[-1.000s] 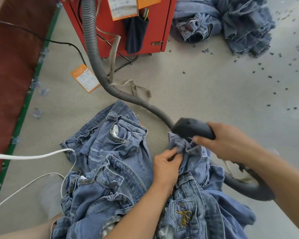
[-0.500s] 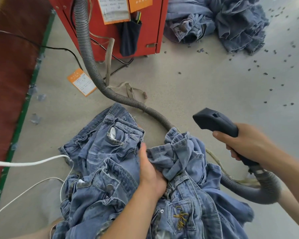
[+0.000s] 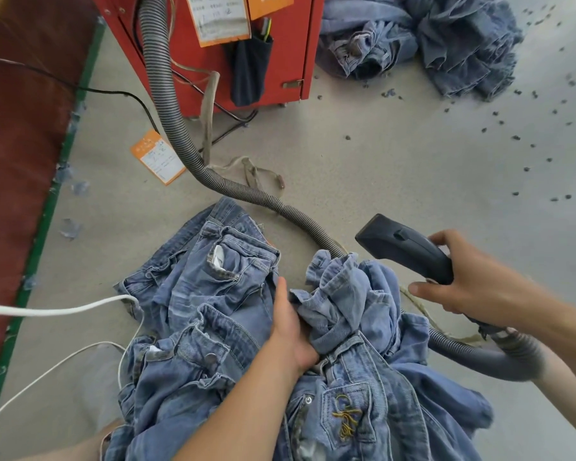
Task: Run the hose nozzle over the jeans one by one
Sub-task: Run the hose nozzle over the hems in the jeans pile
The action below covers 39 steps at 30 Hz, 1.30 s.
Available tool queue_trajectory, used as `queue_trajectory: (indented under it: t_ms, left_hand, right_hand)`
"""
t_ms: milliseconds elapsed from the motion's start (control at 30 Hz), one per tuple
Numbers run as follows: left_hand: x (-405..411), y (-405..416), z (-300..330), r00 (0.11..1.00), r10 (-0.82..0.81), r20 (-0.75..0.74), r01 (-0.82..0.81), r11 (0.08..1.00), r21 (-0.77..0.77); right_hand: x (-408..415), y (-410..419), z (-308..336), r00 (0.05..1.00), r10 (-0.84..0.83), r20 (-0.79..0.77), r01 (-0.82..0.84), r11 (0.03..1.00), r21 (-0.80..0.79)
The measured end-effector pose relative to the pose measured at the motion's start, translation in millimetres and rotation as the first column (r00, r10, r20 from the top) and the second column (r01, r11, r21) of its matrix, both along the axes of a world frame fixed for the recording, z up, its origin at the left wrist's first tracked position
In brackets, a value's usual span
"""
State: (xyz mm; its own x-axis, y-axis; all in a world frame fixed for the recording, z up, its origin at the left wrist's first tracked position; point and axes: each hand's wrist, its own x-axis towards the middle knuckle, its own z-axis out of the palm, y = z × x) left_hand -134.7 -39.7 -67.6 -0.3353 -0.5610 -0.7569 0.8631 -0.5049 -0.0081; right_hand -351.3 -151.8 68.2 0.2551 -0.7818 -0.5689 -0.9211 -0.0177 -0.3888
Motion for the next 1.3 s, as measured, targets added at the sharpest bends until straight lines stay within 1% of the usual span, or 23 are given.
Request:
queue_trajectory:
  t_ms: [67, 133, 233, 267, 300, 333, 367, 433, 500, 567, 633, 700, 767, 833, 900, 1000, 1067, 1133, 1200, 1267, 1300]
  left_hand:
    - [1, 1, -2, 1.000, 0.029, -0.007, -0.029, 0.999, 0.032]
    - [5, 1, -1, 0.997, 0.074, 0.024, -0.075, 0.995, 0.061]
    - [10, -1, 7, 0.989, 0.142, 0.047, -0.143, 0.989, 0.024]
    - [9, -1, 8, 0.988, 0.123, 0.093, -0.124, 0.992, 0.002]
    - [7, 0, 8, 0.982, 0.079, 0.169, -0.079, 0.997, -0.007]
    - [4, 2, 5, 0.970, 0.031, 0.239, -0.034, 0.999, 0.005]
    - [1, 3, 4, 0.958, -0.011, 0.287, -0.003, 0.999, 0.049]
    - [1, 3, 3, 0.952, 0.004, 0.306, -0.042, 0.992, 0.120]
    - [4, 4, 3, 0.953, 0.095, 0.287, -0.143, 0.978, 0.153]
    - [7, 6, 4, 0.938, 0.247, 0.243, -0.290, 0.944, 0.157]
    - [8, 12, 6, 0.913, 0.365, 0.181, -0.391, 0.909, 0.142]
    - [10, 19, 8, 0.880, 0.459, 0.124, -0.472, 0.874, 0.117]
    - [12, 25, 7, 0.864, 0.499, 0.069, -0.503, 0.859, 0.094]
    - [13, 29, 5, 0.865, 0.502, 0.020, -0.501, 0.859, 0.101]
    - [13, 30, 3, 0.896, 0.444, 0.006, -0.444, 0.893, 0.075]
    - [10, 34, 7, 0.951, 0.310, 0.001, -0.309, 0.948, -0.081]
    - [9, 38, 14, 0.965, 0.262, -0.020, -0.262, 0.949, -0.175]
    - [9, 39, 17, 0.959, 0.273, -0.074, -0.282, 0.933, -0.224]
    - [10, 38, 22, 0.953, 0.284, -0.107, -0.302, 0.923, -0.239]
    - [11, 38, 23, 0.955, 0.284, -0.088, -0.297, 0.923, -0.243]
    - [12, 37, 24, 0.956, 0.284, -0.078, -0.294, 0.925, -0.242]
  right_hand:
    - [-5, 1, 2, 0.998, 0.063, -0.001, -0.063, 0.997, -0.047]
    - [-8, 0, 5, 0.994, 0.106, 0.033, -0.103, 0.990, -0.100]
    - [-10, 2, 12, 0.983, 0.174, 0.060, -0.165, 0.977, -0.135]
    - [-10, 4, 13, 0.977, 0.205, 0.055, -0.196, 0.971, -0.138]
    - [-9, 7, 14, 0.971, 0.235, 0.050, -0.227, 0.965, -0.135]
    - [-9, 11, 15, 0.965, 0.257, 0.050, -0.249, 0.960, -0.131]
    - [-8, 14, 14, 0.961, 0.271, 0.049, -0.263, 0.956, -0.132]
    - [-4, 19, 14, 0.959, 0.281, 0.045, -0.272, 0.952, -0.142]
    - [-1, 21, 12, 0.961, 0.271, 0.061, -0.261, 0.955, -0.141]
    - [3, 24, 11, 0.960, 0.268, 0.074, -0.257, 0.957, -0.138]
    - [8, 26, 11, 0.955, 0.283, 0.082, -0.271, 0.953, -0.135]
    - [14, 27, 11, 0.948, 0.304, 0.094, -0.292, 0.948, -0.129]
    - [19, 28, 11, 0.943, 0.319, 0.095, -0.306, 0.944, -0.126]
    - [24, 30, 14, 0.933, 0.348, 0.097, -0.338, 0.935, -0.106]
    - [28, 34, 16, 0.912, 0.397, 0.100, -0.392, 0.918, -0.067]
    - [40, 37, 19, 0.877, 0.470, 0.103, -0.474, 0.881, 0.010]
    - [52, 36, 16, 0.853, 0.514, 0.087, -0.519, 0.853, 0.048]
    - [62, 33, 11, 0.875, 0.475, 0.097, -0.478, 0.879, 0.002]
    - [67, 27, 9, 0.933, 0.317, 0.171, -0.307, 0.948, -0.082]
    - [57, 18, 16, 0.948, 0.167, 0.271, -0.150, 0.985, -0.081]
    - [50, 13, 23, 0.943, 0.151, 0.296, -0.143, 0.989, -0.049]
